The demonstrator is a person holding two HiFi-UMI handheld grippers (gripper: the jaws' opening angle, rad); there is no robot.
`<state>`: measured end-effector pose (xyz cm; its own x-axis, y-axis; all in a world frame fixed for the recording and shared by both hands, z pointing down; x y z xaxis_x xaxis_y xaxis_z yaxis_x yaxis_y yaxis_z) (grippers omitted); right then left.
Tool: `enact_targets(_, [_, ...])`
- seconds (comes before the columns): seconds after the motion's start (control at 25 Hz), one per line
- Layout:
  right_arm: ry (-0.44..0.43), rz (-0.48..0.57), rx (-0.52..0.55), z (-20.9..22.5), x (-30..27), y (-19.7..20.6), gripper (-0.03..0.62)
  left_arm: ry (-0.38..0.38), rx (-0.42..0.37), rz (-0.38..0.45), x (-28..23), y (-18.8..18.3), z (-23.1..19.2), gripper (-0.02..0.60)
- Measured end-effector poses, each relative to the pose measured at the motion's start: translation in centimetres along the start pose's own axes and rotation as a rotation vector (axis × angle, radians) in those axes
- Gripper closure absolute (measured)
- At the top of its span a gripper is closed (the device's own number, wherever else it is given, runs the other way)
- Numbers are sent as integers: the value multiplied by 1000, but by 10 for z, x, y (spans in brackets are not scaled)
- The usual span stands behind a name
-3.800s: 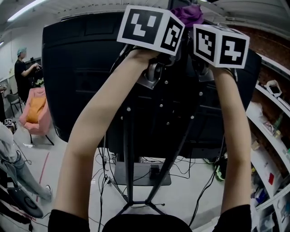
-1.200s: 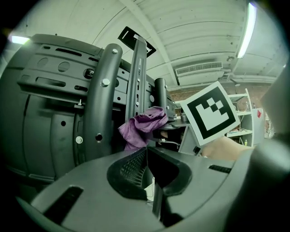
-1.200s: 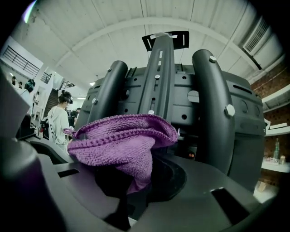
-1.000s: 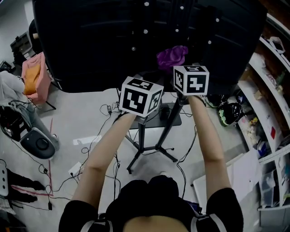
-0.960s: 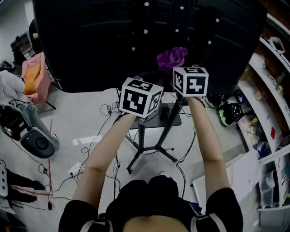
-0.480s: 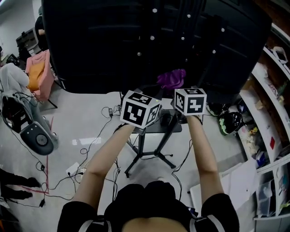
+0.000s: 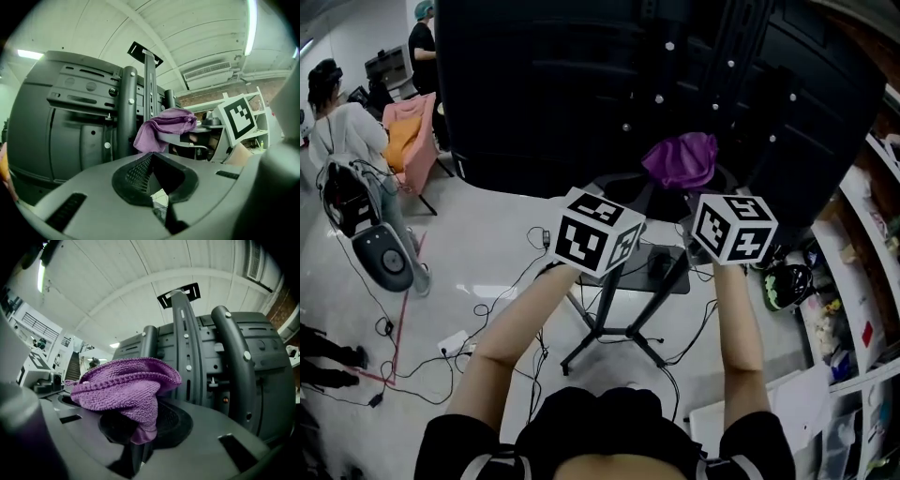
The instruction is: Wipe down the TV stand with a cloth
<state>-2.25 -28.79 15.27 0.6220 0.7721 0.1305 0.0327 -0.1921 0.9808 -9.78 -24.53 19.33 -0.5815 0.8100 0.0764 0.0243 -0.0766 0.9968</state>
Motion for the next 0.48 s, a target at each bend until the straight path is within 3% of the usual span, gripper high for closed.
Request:
enact_targets(0.2, [-56,118,52,-22,-20,-65,530,-15,-11,57,9,-46,-16,575])
enact_targets(0.48, [-85,194,107,-39,-47,-130,530,-61,-45,109,11,-106,-39,574])
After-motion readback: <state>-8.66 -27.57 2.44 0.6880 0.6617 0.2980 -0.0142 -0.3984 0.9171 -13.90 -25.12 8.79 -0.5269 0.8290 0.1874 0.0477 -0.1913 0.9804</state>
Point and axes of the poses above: the fingertips, and each gripper's own axes: x backward along the fingers, z to its right, y out of its underside, the point moved 3 cm from there along x, backward along the fingers, and after that the axes turned 5 degrees about z, right-handed, at the moved point
